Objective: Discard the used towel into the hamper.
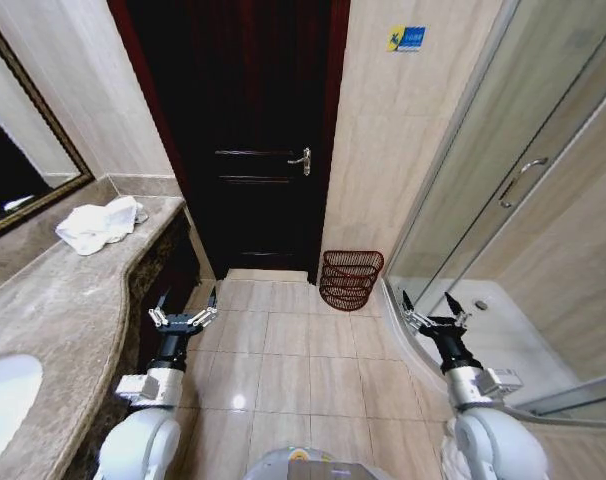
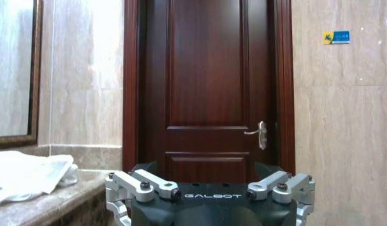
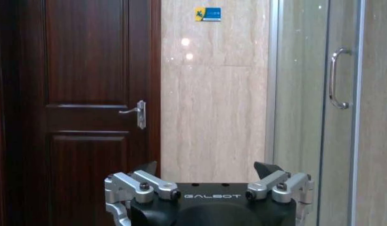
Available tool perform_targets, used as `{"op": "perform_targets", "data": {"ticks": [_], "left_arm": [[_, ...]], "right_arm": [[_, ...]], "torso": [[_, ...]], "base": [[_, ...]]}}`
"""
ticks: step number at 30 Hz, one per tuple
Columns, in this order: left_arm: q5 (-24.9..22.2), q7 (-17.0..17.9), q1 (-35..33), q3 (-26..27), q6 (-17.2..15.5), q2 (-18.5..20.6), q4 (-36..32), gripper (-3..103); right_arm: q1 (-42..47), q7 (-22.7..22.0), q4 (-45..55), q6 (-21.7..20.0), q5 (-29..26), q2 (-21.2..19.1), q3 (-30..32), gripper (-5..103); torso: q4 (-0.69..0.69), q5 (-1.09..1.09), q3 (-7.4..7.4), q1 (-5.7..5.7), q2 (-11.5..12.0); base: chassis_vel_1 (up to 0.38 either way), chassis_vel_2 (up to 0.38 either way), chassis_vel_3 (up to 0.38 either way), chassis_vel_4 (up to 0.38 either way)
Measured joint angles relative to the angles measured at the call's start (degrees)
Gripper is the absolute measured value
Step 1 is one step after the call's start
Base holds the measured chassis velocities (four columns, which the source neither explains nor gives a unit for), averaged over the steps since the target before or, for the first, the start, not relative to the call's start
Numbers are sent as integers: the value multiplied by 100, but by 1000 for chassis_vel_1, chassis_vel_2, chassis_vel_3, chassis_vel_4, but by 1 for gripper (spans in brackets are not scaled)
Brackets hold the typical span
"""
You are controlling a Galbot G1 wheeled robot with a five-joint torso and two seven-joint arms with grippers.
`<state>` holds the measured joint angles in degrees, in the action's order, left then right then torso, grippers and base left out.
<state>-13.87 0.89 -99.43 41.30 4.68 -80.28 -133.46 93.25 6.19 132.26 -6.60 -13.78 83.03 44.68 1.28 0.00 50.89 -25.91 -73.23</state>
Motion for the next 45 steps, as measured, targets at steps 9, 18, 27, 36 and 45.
{"op": "perform_targets", "data": {"ticks": [9, 18, 27, 36, 45], "left_arm": [[-51, 0, 2, 18, -186, 6, -116, 100], [-42, -35, 3, 5, -175, -16, -66, 100], [-17, -69, -8, 6, -60, -58, 3, 100], [75, -100, -12, 53, -30, -136, -12, 100], [255, -161, 93, 38, -129, -259, -65, 100]], "right_arm": [[23, 23, 35, -52, -76, -37, 104, 100], [71, -104, 178, -177, -57, -37, 60, 100], [120, -186, 235, -293, 78, -46, 68, 100], [157, -212, 271, -334, 194, -36, -120, 100], [116, -206, 271, -339, 311, 8, -280, 100]], "torso": [[0, 0, 0, 0, 1], [0, 0, -1, 1, 1], [0, 0, -1, 1, 1], [0, 0, -1, 1, 1], [0, 0, -1, 1, 1]], "base": [[0, 0, 0, 0], [0, 0, 0, 0], [0, 0, 0, 0], [0, 0, 0, 0], [0, 0, 0, 0]]}}
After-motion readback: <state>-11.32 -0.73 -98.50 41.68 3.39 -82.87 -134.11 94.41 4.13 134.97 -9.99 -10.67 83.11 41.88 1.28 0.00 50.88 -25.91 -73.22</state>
